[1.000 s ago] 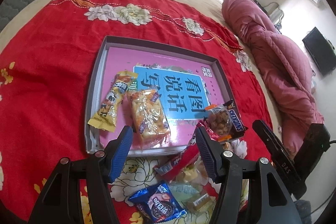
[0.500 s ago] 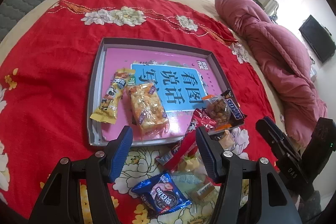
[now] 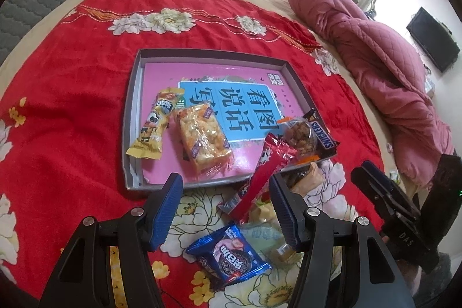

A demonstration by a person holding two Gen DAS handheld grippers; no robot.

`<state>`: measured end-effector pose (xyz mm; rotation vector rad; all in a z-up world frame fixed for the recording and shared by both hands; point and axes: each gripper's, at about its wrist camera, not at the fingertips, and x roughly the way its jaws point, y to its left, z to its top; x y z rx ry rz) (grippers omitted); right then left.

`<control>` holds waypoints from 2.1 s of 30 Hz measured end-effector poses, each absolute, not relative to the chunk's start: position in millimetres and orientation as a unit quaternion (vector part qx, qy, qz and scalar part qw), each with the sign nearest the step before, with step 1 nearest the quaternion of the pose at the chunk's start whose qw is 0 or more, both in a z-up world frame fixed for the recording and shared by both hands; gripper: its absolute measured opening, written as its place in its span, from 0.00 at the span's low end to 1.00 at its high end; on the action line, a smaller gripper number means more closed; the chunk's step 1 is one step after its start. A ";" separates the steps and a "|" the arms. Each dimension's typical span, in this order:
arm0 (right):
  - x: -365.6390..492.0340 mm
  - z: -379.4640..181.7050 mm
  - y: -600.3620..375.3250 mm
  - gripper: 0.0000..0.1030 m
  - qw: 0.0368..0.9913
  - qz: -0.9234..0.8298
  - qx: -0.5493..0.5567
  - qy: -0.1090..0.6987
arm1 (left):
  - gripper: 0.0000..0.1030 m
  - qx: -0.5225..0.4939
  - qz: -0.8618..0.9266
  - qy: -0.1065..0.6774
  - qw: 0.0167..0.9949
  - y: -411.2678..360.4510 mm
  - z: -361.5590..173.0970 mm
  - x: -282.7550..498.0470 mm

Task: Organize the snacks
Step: 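Move both open tools back to the snack pile beside the tray, then grasp the red cow-print stick snack with the left tool while the right tool grasps the tan pastry packet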

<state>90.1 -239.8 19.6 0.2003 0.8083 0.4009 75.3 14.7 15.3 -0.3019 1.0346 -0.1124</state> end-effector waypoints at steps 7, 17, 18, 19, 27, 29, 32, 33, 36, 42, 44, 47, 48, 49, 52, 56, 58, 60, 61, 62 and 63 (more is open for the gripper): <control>83.4 19.0 -242.6 0.72 0.890 0.189 0.106 0.402 | 0.62 -0.129 -0.059 0.495 0.857 8.4 13.6 72.4; 75.8 8.8 -244.3 0.72 0.870 0.192 0.136 0.433 | 0.62 -0.111 -0.062 0.513 0.849 -0.4 1.6 68.7; 75.4 8.0 -243.5 0.72 0.869 0.192 0.137 0.435 | 0.62 -0.111 -0.063 0.515 0.848 -0.9 0.0 68.5; 74.9 7.1 -242.2 0.72 0.867 0.193 0.137 0.438 | 0.62 -0.111 -0.064 0.516 0.847 -1.1 -0.8 69.0; 74.0 0.9 -231.0 0.72 0.856 0.204 0.133 0.456 | 0.62 -0.116 -0.071 0.527 0.839 -3.7 -11.3 69.0; 74.7 -2.3 -227.4 0.72 0.851 0.209 0.130 0.463 | 0.62 -0.119 -0.073 0.530 0.836 -3.7 -14.5 69.1; 76.7 -9.1 -222.9 0.72 0.846 0.209 0.127 0.474 | 0.62 -0.129 -0.079 0.535 0.831 -3.2 -19.7 69.2; 78.2 -11.9 -222.2 0.72 0.844 0.207 0.130 0.478 | 0.62 -0.131 -0.079 0.536 0.830 -3.1 -21.0 69.2; 84.4 -22.1 -223.0 0.72 0.833 0.205 0.152 0.491 | 0.62 -0.130 -0.079 0.538 0.829 -3.3 -25.0 69.2; 95.0 -43.4 -220.6 0.55 0.812 0.204 0.181 0.516 | 0.62 -0.128 -0.081 0.542 0.827 -5.6 -33.0 72.1; 98.1 -47.6 -218.8 0.53 0.807 0.207 0.187 0.520 | 0.62 -0.128 -0.083 0.542 0.826 -5.9 -35.2 73.5; 101.2 -50.7 -214.4 0.48 0.807 0.212 0.181 0.521 | 0.62 -0.128 -0.081 0.545 0.825 -5.6 -39.0 76.6; 101.4 -50.9 -212.8 0.47 0.807 0.214 0.180 0.521 | 0.62 -0.129 -0.082 0.544 0.825 -5.6 -39.9 78.2; 102.1 -51.5 -211.3 0.45 0.806 0.217 0.178 0.521 | 0.62 -0.129 -0.081 0.544 0.825 -5.9 -40.5 79.5; 104.8 -53.7 -207.3 0.42 0.808 0.219 0.168 0.520 | 0.62 -0.127 -0.083 0.543 0.826 -7.5 -43.0 84.1; 109.3 -60.8 -210.3 0.36 0.804 0.217 0.175 0.525 | 0.62 -0.125 -0.087 0.545 0.824 -11.1 -47.4 90.6; 111.2 -63.5 -212.8 0.35 0.801 0.219 0.181 0.527 | 0.62 -0.127 -0.091 0.546 0.823 -12.3 -50.0 93.0; 112.5 -64.3 -214.5 0.34 0.799 0.222 0.183 0.527 | 0.62 -0.130 -0.093 0.546 0.822 -13.1 -52.6 95.6; 112.8 -64.7 -215.2 0.34 0.798 0.224 0.185 0.528 | 0.62 -0.131 -0.094 0.546 0.822 -13.8 -53.5 97.0; 113.1 -64.9 -215.9 0.33 0.798 0.225 0.187 0.528 | 0.62 -0.133 -0.097 0.545 0.822 -14.7 -54.3 98.5; 112.5 -64.8 -217.9 0.33 0.797 0.226 0.189 0.528 | 0.62 -0.135 -0.099 0.544 0.822 -15.3 -55.0 99.6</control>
